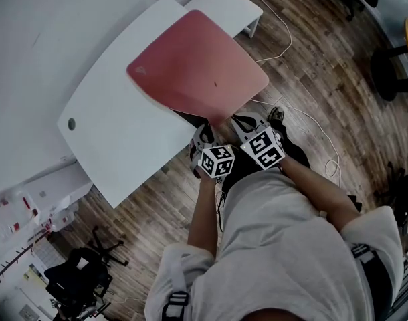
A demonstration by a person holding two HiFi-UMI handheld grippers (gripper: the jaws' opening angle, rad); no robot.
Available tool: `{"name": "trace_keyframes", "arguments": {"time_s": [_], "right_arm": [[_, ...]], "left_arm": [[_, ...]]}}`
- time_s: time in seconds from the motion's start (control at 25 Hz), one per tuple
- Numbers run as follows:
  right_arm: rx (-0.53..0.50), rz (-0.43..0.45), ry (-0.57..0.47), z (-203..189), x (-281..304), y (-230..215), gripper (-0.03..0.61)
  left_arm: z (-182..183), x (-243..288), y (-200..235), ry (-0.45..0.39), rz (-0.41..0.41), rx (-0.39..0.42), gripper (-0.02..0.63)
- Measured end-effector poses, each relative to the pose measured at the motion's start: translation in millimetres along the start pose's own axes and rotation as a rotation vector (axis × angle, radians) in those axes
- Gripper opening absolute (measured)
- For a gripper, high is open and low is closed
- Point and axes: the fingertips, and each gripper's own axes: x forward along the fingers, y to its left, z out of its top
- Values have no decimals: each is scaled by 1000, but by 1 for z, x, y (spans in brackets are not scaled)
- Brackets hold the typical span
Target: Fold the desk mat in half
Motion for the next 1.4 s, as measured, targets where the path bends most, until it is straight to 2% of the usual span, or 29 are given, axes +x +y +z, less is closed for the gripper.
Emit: {"name": "trace_keyframes", "arguments": {"time_s": [0.16,1.4], "right_arm": [[11,8,0,1,1,-10,41],[52,-33,-5,-6,-13,-58,41]], "left_arm": [[2,5,-3,8,-14,-31,35],[28,33,-42,42,-113,41,35]]}}
